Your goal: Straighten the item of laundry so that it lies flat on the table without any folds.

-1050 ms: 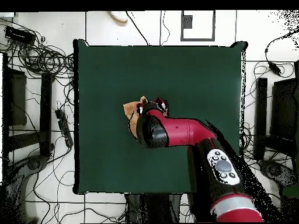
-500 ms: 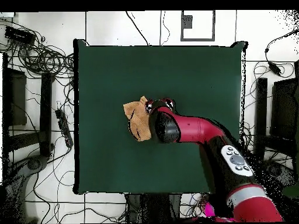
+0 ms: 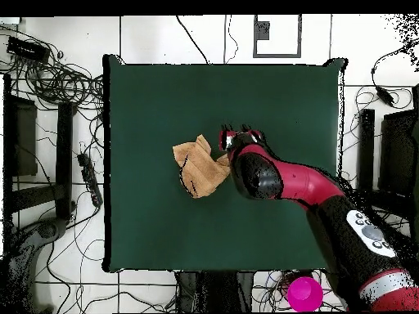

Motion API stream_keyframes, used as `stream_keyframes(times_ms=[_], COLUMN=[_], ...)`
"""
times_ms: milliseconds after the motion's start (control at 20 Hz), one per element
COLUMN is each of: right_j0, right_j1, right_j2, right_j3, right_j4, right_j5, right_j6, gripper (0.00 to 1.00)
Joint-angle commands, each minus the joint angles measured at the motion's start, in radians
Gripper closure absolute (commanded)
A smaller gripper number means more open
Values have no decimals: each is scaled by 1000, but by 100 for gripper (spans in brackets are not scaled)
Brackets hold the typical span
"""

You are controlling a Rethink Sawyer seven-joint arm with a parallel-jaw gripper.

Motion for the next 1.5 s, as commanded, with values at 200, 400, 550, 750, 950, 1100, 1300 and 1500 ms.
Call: stream_keyframes(times_ms=[200,400,550,750,950,1100,1300,1500], right_j0=[32,111,126,164,207,256,294,324], right_j1=[52,69,89,110,127,138,170,179], right_j2=[172,74,75,51,24,-29,-73,-114], right_j3=[45,-6,-15,-37,-61,-93,-134,-166], right_j4=[-52,-1,-1,15,28,46,54,55], right_j5=[54,133,133,180,183,239,270,288], right_j6=[71,96,91,85,101,112,114,126], gripper=[0,0,0,0,0,0,0,0])
